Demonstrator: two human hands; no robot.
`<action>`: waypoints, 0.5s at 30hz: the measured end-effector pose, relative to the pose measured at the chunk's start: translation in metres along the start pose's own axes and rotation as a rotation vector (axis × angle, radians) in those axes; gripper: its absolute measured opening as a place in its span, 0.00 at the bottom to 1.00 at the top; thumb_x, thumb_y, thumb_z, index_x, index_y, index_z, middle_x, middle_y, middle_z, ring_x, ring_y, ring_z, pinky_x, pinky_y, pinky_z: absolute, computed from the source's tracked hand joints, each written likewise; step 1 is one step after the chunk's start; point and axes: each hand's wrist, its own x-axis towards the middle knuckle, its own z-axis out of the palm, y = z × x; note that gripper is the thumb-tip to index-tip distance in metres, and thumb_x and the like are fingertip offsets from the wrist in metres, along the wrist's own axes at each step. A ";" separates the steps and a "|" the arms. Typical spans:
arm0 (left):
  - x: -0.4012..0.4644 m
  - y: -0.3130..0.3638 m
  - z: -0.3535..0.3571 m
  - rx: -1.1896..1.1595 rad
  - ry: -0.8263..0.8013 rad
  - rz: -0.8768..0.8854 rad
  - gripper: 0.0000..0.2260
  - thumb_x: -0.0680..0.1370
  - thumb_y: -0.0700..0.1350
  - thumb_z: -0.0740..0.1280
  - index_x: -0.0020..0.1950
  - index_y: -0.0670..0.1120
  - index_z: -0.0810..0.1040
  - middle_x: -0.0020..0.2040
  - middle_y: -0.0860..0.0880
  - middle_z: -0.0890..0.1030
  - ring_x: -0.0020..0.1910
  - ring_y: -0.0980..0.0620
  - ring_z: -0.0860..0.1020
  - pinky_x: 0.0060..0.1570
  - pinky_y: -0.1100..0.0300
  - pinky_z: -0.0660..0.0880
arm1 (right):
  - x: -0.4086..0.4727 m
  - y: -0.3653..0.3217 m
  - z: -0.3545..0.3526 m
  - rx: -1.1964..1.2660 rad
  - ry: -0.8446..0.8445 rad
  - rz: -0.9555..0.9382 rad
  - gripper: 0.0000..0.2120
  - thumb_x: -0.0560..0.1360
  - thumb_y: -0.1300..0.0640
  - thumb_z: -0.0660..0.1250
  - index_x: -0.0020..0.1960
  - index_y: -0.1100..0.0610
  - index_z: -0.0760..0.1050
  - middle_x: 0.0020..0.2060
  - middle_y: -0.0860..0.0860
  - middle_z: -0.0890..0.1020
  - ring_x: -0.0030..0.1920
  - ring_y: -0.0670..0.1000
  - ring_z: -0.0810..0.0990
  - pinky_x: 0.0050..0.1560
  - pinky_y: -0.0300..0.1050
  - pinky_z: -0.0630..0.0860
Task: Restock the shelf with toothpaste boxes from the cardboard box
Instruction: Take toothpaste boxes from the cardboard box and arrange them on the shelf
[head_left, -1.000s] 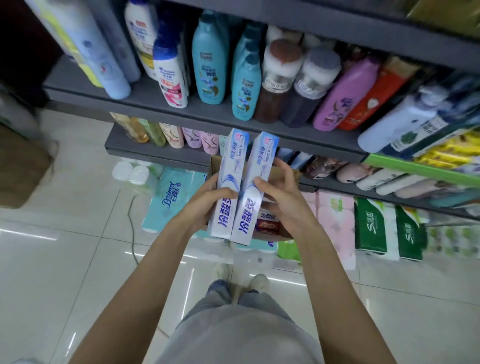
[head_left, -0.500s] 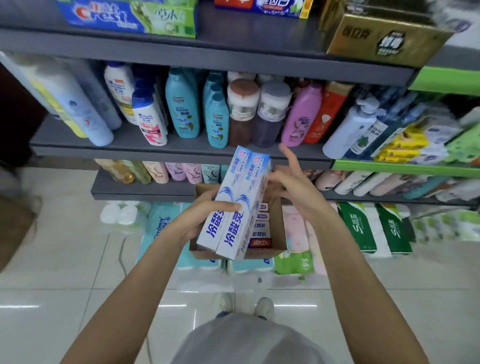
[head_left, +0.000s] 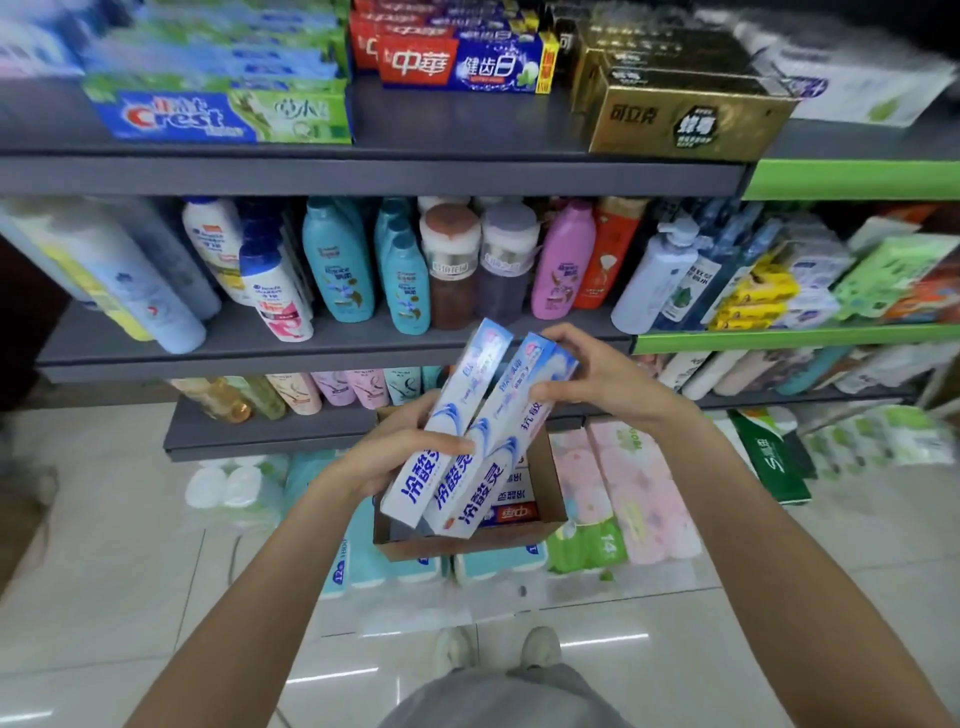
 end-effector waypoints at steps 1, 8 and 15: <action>0.001 0.002 -0.001 0.056 0.069 0.020 0.30 0.64 0.42 0.76 0.64 0.49 0.70 0.58 0.43 0.80 0.53 0.46 0.81 0.51 0.49 0.78 | -0.004 0.001 -0.006 -0.060 0.032 -0.017 0.21 0.64 0.55 0.76 0.52 0.52 0.72 0.49 0.48 0.82 0.51 0.50 0.81 0.48 0.45 0.79; -0.004 0.032 -0.016 0.462 0.540 0.242 0.24 0.68 0.50 0.75 0.59 0.54 0.68 0.52 0.57 0.77 0.50 0.56 0.77 0.42 0.62 0.70 | -0.025 -0.012 -0.037 -0.693 0.367 -0.167 0.20 0.68 0.44 0.73 0.55 0.47 0.69 0.45 0.41 0.78 0.43 0.48 0.77 0.43 0.46 0.73; -0.052 0.066 -0.014 0.519 0.858 0.427 0.21 0.66 0.69 0.65 0.55 0.69 0.63 0.53 0.69 0.73 0.49 0.68 0.75 0.40 0.70 0.71 | -0.035 -0.063 -0.065 0.158 0.316 -0.247 0.21 0.65 0.45 0.74 0.54 0.47 0.71 0.47 0.50 0.82 0.42 0.48 0.84 0.39 0.43 0.82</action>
